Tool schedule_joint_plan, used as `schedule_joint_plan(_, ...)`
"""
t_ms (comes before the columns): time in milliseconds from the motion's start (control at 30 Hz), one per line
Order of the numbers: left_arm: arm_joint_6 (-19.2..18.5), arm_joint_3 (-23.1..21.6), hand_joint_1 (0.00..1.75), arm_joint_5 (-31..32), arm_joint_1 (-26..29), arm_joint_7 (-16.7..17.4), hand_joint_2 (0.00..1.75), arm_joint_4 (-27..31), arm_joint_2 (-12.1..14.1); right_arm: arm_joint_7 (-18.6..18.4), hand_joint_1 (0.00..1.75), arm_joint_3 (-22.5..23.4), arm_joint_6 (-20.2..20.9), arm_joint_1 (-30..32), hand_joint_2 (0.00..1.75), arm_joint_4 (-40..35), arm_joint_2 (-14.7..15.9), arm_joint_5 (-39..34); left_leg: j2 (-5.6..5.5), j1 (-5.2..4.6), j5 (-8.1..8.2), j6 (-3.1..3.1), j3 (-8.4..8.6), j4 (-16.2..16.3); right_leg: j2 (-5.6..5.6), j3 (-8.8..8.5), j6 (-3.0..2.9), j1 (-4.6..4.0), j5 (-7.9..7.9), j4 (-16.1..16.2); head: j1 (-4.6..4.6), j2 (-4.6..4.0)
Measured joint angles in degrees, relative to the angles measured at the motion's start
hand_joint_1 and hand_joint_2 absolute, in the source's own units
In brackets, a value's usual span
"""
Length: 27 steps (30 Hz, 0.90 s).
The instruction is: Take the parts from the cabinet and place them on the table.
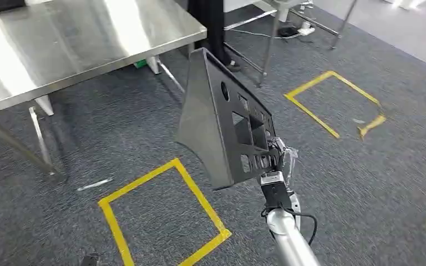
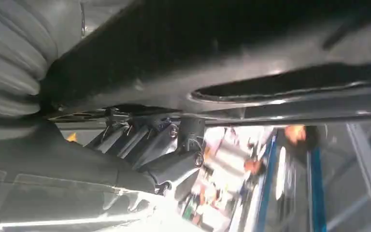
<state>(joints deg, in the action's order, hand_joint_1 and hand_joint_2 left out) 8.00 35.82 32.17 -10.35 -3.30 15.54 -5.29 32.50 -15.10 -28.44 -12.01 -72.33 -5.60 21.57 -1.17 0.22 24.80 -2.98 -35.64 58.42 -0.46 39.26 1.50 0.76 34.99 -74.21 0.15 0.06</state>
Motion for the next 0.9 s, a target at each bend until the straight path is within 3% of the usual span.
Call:
schedule_joint_plan(33,-0.2,0.0,0.00,0.0,0.1,0.0,1.75,-0.1,0.0,0.1,1.75,0.0,0.2,0.0,1.75,0.2,0.1,-0.1,-0.94,-0.01,0.00,0.00,0.00,0.0,0.11,1.60,0.24,-0.02,0.42,-2.7,-0.02,-0.02)
schedule_joint_plan(67,-0.3,0.0,0.00,-0.1,0.3,0.0,1.75,-0.2,0.0,0.2,1.75,0.0,0.3,0.0,1.75,0.5,0.1,-0.1,-1.84,-0.01,0.00,0.01,0.02,0.0,0.20,1.91,0.65,-0.02,-0.16,-2.5,0.00,0.00)
schedule_joint_plan(100,-0.4,0.0,0.00,-0.2,0.4,0.0,1.75,-0.3,0.0,0.3,1.75,0.0,0.4,0.0,1.75,0.6,0.2,-0.1,-2.76,0.04,0.00,0.04,0.07,0.1,0.22,0.80,1.20,0.06,-1.79,0.5,-0.02,0.00)
schedule_joint_plan(167,-0.5,0.0,0.00,-0.6,0.5,-0.1,1.75,-0.4,0.0,0.4,1.75,0.0,0.7,-0.2,1.75,0.6,0.2,-0.2,-4.47,0.27,0.08,0.30,0.17,0.3,1.47,-3.70,2.39,0.54,-6.27,10.7,-0.02,0.00)
schedule_joint_plan(200,-0.5,0.0,0.00,-0.8,0.5,-0.2,1.75,-0.4,0.0,0.5,1.75,0.0,0.8,-0.3,1.75,0.7,0.2,-0.2,-5.15,0.26,0.15,0.75,-0.07,0.4,3.94,-5.12,2.60,1.06,-7.27,14.4,0.04,0.00)
schedule_joint_plan(233,-0.5,0.0,0.00,-1.2,0.5,-0.4,1.75,-0.4,0.0,0.6,1.75,0.0,0.9,-0.4,1.75,0.8,0.1,-0.3,-5.87,-0.06,0.38,1.17,-0.35,0.8,3.39,-5.73,1.72,0.79,-7.43,14.6,-0.02,0.00)
schedule_joint_plan(333,0.0,0.2,0.00,-2.0,1.1,-0.6,1.75,-0.5,0.2,1.1,1.75,0.0,1.1,-0.1,1.75,0.8,0.1,-0.6,-6.75,0.21,-0.13,2.08,-0.59,0.2,2.14,-5.53,0.43,0.27,-7.62,14.5,-0.07,0.00)
schedule_joint_plan(367,0.2,0.3,0.00,-2.1,1.3,-0.6,1.75,-0.5,0.4,1.3,1.75,0.0,1.2,-0.2,1.75,0.8,0.0,-0.7,-6.23,0.31,0.20,2.34,-0.74,0.5,1.50,-5.72,-0.09,1.19,-7.85,14.9,-0.09,0.00)
schedule_joint_plan(400,0.2,0.3,0.00,-2.2,1.4,-0.6,1.75,-0.7,0.2,1.4,1.75,0.1,1.3,-0.1,1.75,0.8,-0.1,-0.7,-2.63,-0.11,1.12,2.67,-1.50,1.9,1.07,-5.95,-0.35,0.93,-7.74,15.0,-0.24,0.00)
schedule_joint_plan(433,0.2,0.3,0.00,-2.2,1.3,-0.7,1.75,-0.7,0.2,1.5,1.75,0.1,1.4,-0.1,1.75,0.8,-0.1,-0.7,-0.57,0.01,2.94,2.95,-2.93,4.9,0.49,-6.07,-1.21,0.86,-7.61,15.0,-0.46,0.00)
schedule_joint_plan(467,0.2,0.3,0.00,-2.3,1.2,-0.7,1.75,-0.7,0.3,1.6,1.75,0.2,1.5,0.0,1.75,0.8,-0.1,-0.7,0.38,0.18,5.09,3.12,-5.11,9.4,-0.16,-6.15,-1.40,0.62,-7.47,15.0,-0.42,-0.02)
schedule_joint_plan(500,0.2,0.3,0.00,-2.3,1.2,-0.7,1.75,-0.8,0.2,1.6,1.75,0.2,1.5,0.2,1.75,0.8,0.0,-0.7,0.64,0.31,6.83,3.27,-7.33,13.8,-0.89,-6.18,-1.54,0.46,-7.38,15.0,-0.42,0.00)
schedule_joint_plan(533,0.2,0.3,0.00,-2.3,1.3,-0.7,1.75,-0.9,0.2,1.6,1.75,0.2,1.5,0.3,1.75,0.9,0.0,-0.7,0.75,0.42,7.70,3.43,-9.17,17.2,-1.64,-6.19,-1.69,0.40,-7.27,14.9,-0.44,0.00)
schedule_joint_plan(567,0.2,0.4,0.00,-2.3,1.4,-0.7,1.75,-0.9,0.2,1.6,1.75,0.2,1.5,0.4,1.75,0.9,0.0,-0.7,0.81,0.51,7.22,3.48,-9.61,17.7,-2.24,-6.27,-1.71,0.36,-7.22,14.9,-0.42,0.00)
schedule_joint_plan(600,0.2,0.4,0.00,-2.3,1.4,-0.7,1.75,-0.9,0.2,1.6,1.75,0.2,1.6,0.4,1.75,0.9,0.0,-0.7,1.01,0.53,5.41,3.47,-8.64,15.4,-2.96,-6.36,-1.80,0.36,-7.12,14.9,-0.44,0.00)
schedule_joint_plan(667,0.4,0.5,0.00,-2.5,1.4,-0.7,1.75,-0.9,0.4,1.6,1.75,0.2,1.8,0.4,1.75,0.9,-0.1,-0.7,2.46,0.47,0.76,3.05,-3.55,5.8,-4.14,-6.72,-1.54,0.36,-6.77,14.9,-0.44,0.00)
schedule_joint_plan(700,0.5,0.5,0.00,-2.6,1.3,-0.7,1.75,-0.9,0.4,1.7,1.75,0.2,1.9,0.3,1.75,0.9,-0.1,-0.7,5.28,0.19,-0.19,2.56,-1.09,1.6,-4.59,-7.01,-1.31,0.16,-6.60,14.9,-0.44,0.00)
schedule_joint_plan(733,0.5,0.5,0.00,-3.0,1.1,-0.8,1.75,-0.9,0.5,1.8,1.75,0.2,1.9,0.3,1.75,1.0,-0.1,-0.9,6.74,-0.53,0.61,2.29,-0.69,0.9,-5.07,-7.05,-0.90,-0.53,-6.34,14.9,-0.42,0.00)
schedule_joint_plan(833,0.8,0.7,0.00,-3.4,1.1,-1.0,1.75,-0.9,0.6,2.0,1.75,0.1,1.9,0.1,1.75,1.1,-0.3,-1.0,4.20,-0.79,0.50,1.68,-0.79,0.7,-6.98,-7.56,-0.23,-0.38,-6.18,15.3,-0.31,0.00)
schedule_joint_plan(867,0.9,0.9,0.00,-3.5,1.2,-1.0,1.75,-0.9,0.6,2.0,1.75,0.1,1.9,0.0,1.75,1.1,-0.5,-1.0,3.34,-0.60,0.20,1.25,-0.43,0.2,-7.55,-7.99,0.26,-0.73,-5.93,15.4,-0.33,0.00)
schedule_joint_plan(900,1.0,0.9,0.00,-3.5,1.3,-1.0,1.75,-0.9,0.5,2.0,1.75,0.0,1.9,-0.2,1.75,1.2,-0.5,-0.9,2.78,-0.09,-0.10,0.91,0.07,-0.3,-5.07,-7.43,0.50,-0.41,-5.34,14.4,-0.17,0.00)
